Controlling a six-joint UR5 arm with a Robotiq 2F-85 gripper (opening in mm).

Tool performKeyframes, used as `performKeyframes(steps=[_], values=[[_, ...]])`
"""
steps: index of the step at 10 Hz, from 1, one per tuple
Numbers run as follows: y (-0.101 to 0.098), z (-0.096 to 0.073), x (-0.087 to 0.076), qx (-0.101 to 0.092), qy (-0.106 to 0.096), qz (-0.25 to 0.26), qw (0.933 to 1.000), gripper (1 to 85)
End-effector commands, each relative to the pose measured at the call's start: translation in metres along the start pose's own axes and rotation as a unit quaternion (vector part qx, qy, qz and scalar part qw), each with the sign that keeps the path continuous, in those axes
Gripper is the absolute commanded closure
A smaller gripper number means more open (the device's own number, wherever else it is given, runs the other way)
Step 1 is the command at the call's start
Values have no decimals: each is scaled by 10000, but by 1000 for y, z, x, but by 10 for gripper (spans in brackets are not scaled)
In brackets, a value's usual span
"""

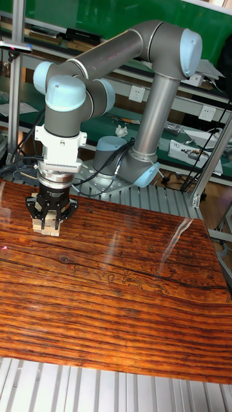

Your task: Play Jenga

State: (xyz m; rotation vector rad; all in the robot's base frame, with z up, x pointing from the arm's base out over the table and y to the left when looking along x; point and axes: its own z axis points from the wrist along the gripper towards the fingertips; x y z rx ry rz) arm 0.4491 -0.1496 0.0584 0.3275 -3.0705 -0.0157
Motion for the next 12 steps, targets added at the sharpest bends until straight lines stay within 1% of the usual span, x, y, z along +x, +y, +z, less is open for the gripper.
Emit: performKeyframes(steps=[1,5,7,12], values=[[-3,-1,-6,37,-87,48,9999,487],[-3,0,-4,29,-89,101,9999,497],[1,1,2,-78,-25,235,9997,500],[0,2,7,-55,57,261,9996,503]])
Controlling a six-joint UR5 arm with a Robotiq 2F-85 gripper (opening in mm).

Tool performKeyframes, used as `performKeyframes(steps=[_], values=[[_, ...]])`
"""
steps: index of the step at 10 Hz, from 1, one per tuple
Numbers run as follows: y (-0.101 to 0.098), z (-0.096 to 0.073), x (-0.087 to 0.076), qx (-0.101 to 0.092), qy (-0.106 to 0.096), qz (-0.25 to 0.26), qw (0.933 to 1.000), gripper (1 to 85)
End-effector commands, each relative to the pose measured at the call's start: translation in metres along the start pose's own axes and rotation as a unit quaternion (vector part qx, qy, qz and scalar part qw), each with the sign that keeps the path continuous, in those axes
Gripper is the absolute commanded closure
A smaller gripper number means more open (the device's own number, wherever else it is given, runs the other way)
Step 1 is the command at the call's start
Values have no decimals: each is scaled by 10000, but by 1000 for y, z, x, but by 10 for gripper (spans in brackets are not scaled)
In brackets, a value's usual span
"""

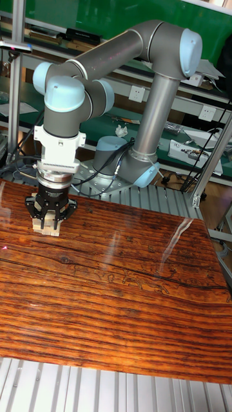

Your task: Play Jenga

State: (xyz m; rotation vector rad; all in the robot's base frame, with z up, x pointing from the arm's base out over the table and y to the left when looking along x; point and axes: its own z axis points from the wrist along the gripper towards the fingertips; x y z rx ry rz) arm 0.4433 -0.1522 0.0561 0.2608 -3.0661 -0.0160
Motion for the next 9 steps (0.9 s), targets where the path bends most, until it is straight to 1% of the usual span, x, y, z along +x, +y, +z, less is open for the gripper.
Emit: performKeyframes(steps=[1,4,7,8,9], values=[[0,-1,2,-22,25,40,10000,507],[0,0,4,-29,63,33,10000,517],[0,1,4,-35,54,25,10000,523],[0,1,3,-34,47,17,10000,543],[0,1,2,-25,41,17,10000,590]])
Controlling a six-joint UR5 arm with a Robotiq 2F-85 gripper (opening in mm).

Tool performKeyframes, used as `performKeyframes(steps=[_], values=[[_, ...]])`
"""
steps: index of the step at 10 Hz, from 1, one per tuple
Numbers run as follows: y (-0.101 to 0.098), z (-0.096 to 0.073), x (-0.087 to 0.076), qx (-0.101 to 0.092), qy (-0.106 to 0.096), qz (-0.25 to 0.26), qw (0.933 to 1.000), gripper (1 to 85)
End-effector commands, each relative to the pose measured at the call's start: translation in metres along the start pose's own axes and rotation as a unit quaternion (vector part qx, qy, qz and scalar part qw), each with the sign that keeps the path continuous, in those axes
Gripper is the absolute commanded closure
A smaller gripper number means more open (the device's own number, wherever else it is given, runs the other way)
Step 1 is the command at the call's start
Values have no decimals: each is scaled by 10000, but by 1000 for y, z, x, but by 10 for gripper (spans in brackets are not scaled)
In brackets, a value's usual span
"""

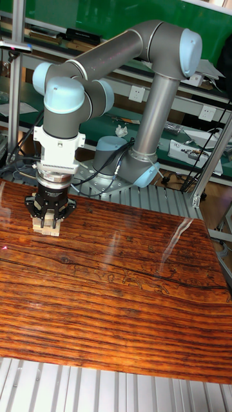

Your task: Play Jenga

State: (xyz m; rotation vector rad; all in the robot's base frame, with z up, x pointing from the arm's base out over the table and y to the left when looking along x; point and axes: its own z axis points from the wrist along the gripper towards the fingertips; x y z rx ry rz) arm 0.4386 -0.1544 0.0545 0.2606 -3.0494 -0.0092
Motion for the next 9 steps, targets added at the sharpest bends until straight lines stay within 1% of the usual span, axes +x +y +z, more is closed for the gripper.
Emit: performKeyframes(steps=[1,4,6,9], values=[[1,-1,-3,-25,-41,21,10000,613],[0,-2,-4,-16,-48,6,10000,623],[0,-2,-6,-3,-77,-1,10000,627],[2,-3,-10,-38,-145,18,9999,633]])
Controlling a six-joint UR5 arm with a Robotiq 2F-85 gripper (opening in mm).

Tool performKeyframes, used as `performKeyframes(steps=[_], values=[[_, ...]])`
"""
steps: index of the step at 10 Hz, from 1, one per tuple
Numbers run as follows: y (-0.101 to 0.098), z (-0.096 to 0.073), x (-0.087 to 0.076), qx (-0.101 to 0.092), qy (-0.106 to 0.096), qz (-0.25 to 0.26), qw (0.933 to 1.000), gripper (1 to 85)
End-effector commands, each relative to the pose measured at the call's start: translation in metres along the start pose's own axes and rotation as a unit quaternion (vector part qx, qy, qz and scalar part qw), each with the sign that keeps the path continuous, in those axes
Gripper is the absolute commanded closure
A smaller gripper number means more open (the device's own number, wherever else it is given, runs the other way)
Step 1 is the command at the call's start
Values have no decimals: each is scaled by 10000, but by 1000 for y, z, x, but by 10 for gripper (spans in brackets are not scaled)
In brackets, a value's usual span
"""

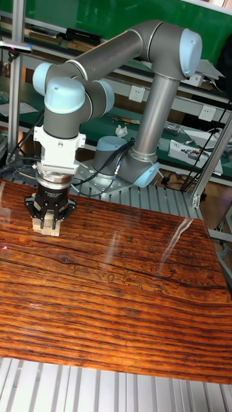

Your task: Play Jenga

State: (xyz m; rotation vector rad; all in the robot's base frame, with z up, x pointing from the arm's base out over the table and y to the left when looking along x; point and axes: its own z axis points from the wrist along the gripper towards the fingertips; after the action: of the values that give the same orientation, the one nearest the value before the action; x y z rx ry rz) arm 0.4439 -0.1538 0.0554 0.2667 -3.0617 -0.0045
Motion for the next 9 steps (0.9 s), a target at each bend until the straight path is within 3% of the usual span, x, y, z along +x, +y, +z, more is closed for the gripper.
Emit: performKeyframes(steps=[1,9], values=[[3,-2,-6,-71,-108,42,9999,637],[3,-2,-9,-70,-155,41,9998,640]])
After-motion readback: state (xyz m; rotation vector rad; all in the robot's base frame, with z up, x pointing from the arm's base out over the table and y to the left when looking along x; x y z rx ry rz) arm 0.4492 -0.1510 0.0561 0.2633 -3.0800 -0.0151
